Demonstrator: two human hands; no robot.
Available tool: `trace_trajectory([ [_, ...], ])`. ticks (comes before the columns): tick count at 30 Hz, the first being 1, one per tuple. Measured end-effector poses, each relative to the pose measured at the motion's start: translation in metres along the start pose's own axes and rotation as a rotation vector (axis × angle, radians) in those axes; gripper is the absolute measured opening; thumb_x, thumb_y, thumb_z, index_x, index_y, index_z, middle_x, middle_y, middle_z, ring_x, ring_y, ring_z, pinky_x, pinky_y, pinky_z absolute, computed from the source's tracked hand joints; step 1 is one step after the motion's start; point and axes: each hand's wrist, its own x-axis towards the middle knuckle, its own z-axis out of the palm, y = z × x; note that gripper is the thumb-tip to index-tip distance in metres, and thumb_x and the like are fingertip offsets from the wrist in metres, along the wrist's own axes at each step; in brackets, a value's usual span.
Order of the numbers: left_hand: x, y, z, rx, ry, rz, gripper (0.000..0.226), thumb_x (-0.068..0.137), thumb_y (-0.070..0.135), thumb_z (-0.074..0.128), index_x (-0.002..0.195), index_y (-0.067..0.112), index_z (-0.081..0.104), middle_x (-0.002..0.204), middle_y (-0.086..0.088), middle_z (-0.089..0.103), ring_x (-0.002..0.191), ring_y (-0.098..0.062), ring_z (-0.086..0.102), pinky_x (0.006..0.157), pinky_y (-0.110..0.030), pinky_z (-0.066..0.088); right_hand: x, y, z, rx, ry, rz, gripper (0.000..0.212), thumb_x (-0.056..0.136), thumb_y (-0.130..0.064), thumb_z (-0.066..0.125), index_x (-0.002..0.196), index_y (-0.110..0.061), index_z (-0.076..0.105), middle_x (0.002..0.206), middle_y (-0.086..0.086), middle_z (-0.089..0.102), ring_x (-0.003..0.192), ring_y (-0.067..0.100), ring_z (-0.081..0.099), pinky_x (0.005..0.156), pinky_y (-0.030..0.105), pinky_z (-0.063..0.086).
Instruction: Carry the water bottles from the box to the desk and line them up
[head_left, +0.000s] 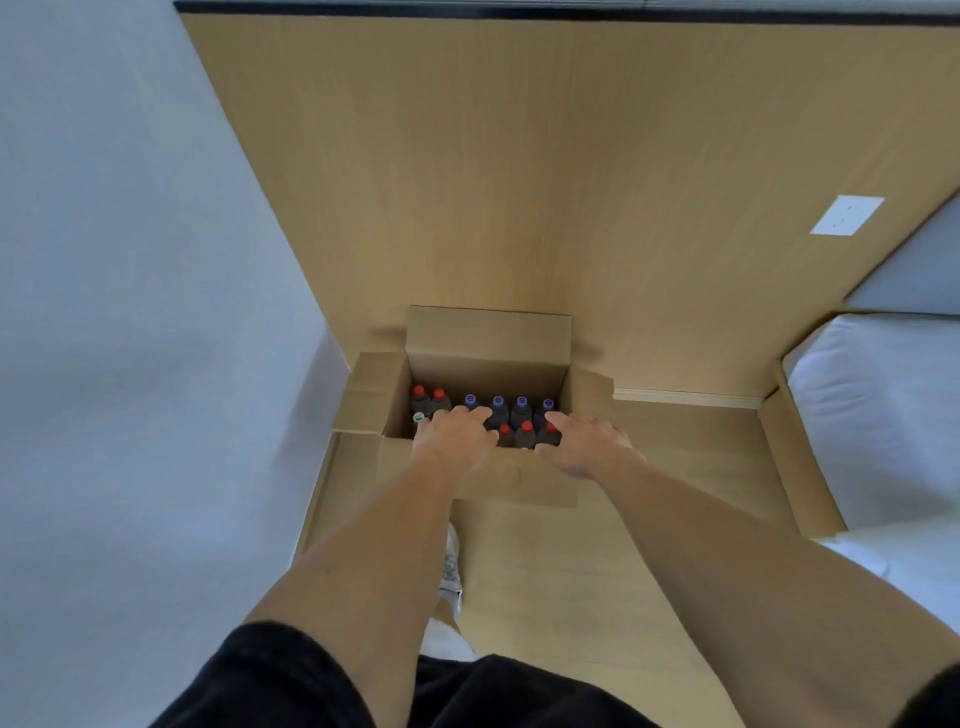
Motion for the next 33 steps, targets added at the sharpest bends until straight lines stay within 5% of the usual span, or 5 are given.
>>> trace_trajectory([
  [16,0.238,-0.059,-0.062,0.030,-0.220,0.109,0.050,0.102,0.043,0.038,0.150,0.030,0.040,0.148,-0.008,0.049,0.131,-0.036,0.047,0.105,-0.049,0.038,0.216,-0.046,-0.050,0.141,-0.128,0.140,0.069,0.094,-0.062,0.048,0.154,-0.034,0.030,0.151,0.007,0.045,0.135,0.032,0.045,0.109,0.043,0.041],
  [24,0.307,-0.088,-0.019,0.013,-0.305,0.055,0.051,0.105,0.042,0.040,0.153,0.029,0.036,0.148,-0.008,0.046,0.135,-0.034,0.040,0.106,-0.050,0.037,0.306,-0.038,-0.003,0.146,-0.247,0.083,0.062,0.096,-0.056,0.047,0.151,-0.030,0.034,0.145,0.011,0.048,0.131,0.035,0.047,0.107,0.046,0.041],
  [33,0.385,-0.136,0.103,0.004,-0.441,-0.022,0.053,0.103,0.036,0.047,0.154,0.027,0.035,0.151,-0.007,0.044,0.137,-0.032,0.041,0.109,-0.047,0.040,0.407,-0.035,0.114,0.193,-0.403,-0.044,0.063,0.098,-0.048,0.054,0.155,-0.035,0.030,0.155,0.002,0.040,0.139,0.030,0.042,0.110,0.045,0.040],
])
